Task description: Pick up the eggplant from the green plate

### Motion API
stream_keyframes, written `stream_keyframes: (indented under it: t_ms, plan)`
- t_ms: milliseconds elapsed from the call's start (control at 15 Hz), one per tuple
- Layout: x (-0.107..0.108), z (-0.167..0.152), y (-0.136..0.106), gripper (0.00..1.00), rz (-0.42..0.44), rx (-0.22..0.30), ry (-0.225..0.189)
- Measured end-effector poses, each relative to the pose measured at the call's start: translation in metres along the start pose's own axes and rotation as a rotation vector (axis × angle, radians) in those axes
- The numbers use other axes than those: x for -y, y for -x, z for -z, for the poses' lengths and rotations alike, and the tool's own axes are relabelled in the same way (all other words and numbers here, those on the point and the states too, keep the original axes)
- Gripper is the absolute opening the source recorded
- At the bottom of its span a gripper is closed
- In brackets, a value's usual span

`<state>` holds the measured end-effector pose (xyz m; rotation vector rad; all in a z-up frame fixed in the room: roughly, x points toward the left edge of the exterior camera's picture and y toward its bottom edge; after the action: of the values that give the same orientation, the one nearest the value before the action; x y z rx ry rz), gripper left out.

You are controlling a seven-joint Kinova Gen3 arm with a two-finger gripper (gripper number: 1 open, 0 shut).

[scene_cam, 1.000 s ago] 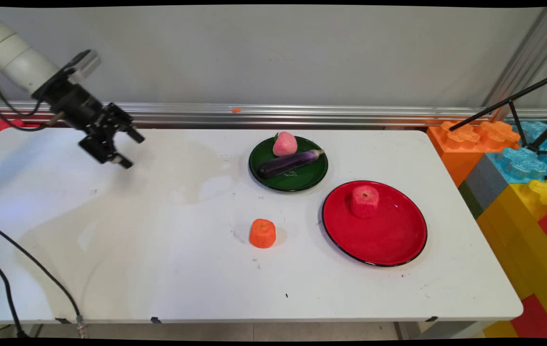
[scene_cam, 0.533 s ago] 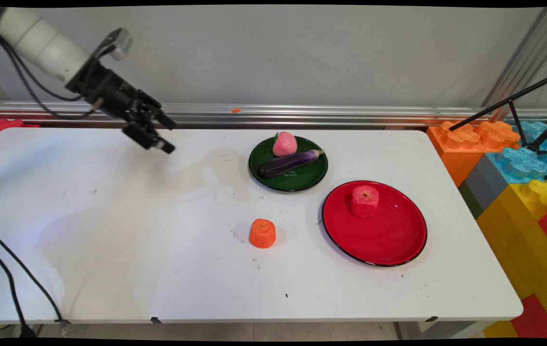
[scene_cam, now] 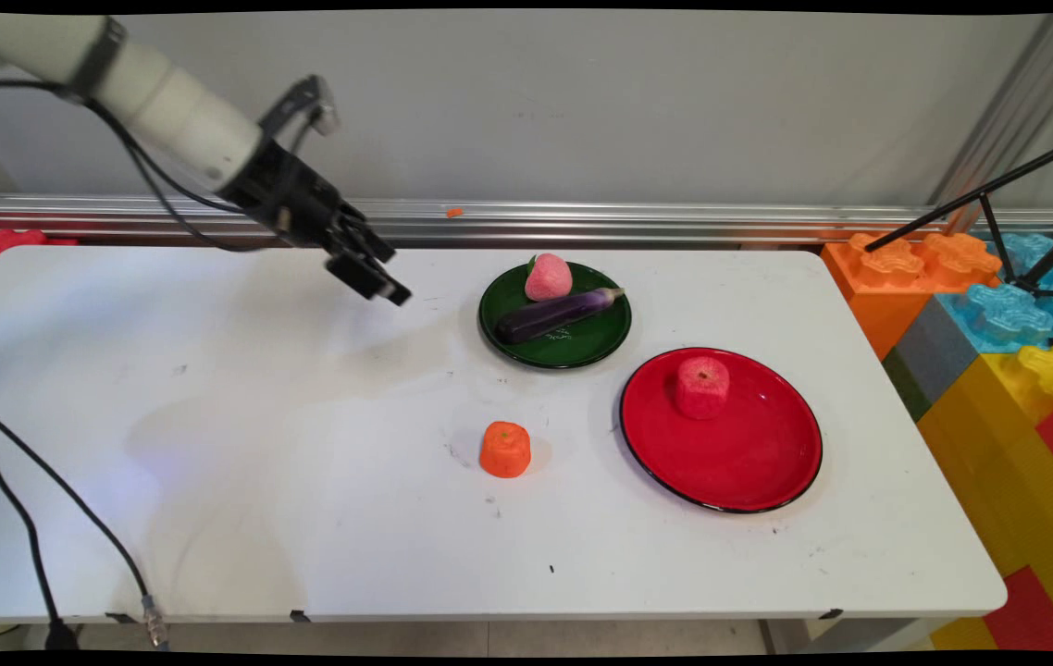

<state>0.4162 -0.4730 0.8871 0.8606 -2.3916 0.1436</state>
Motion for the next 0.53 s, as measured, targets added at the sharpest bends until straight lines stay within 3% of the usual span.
stream_keyframes:
  t_ms: [533]
  plan:
    - [-0.002,-0.096,-0.027,1.0,0.038,0.002,-0.055]
